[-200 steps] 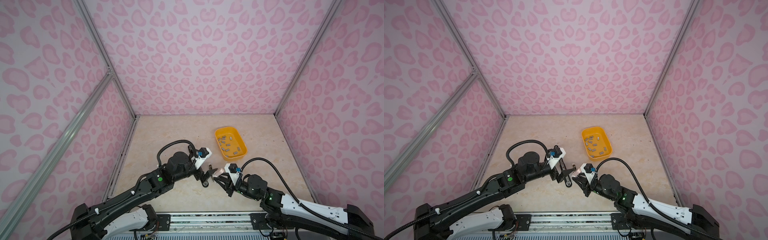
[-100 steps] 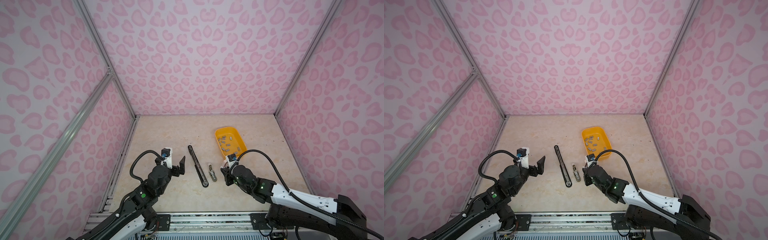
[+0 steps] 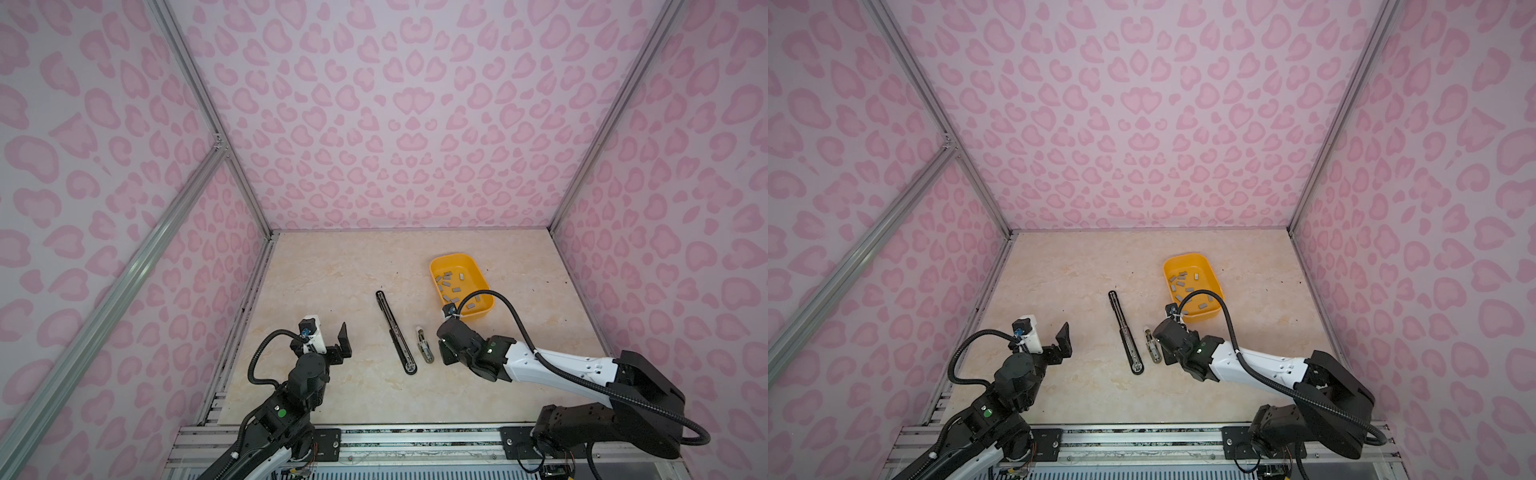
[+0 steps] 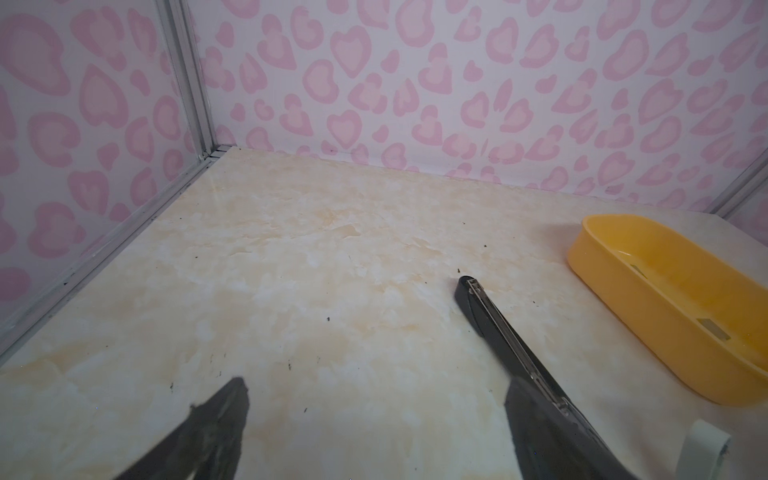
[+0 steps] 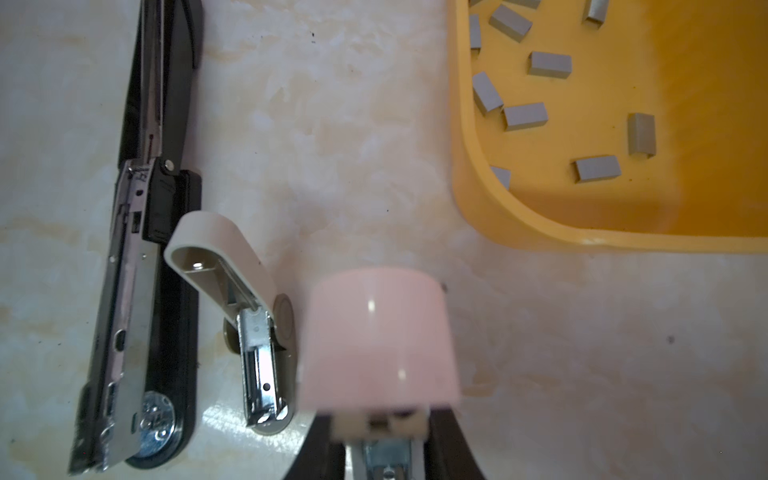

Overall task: Load the staples into the stapler
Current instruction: 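Lower the pink stapler beside the other staplers and open the right gripper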

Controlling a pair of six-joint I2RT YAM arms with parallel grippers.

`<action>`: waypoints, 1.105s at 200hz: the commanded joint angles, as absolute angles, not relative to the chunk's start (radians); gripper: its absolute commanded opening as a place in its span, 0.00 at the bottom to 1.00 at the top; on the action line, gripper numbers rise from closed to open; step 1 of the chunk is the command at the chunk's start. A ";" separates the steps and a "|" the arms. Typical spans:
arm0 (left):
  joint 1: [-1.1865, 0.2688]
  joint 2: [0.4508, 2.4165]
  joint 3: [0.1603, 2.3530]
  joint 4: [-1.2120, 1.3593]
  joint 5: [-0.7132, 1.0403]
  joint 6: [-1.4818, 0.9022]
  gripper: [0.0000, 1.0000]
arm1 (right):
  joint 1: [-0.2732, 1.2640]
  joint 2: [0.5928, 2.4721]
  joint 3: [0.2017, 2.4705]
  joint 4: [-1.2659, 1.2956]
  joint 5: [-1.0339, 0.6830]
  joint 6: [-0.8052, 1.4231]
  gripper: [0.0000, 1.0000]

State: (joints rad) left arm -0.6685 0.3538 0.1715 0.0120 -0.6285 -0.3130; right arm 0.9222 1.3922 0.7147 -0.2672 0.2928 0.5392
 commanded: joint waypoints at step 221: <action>-0.662 0.404 0.208 -0.002 -0.554 -0.298 0.98 | 0.876 1.414 0.837 -0.345 0.258 0.520 0.71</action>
State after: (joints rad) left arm -0.6624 0.4229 0.2161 -0.0280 -0.5488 -0.3004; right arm 0.8749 1.4464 0.8276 -0.2886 0.2028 0.5308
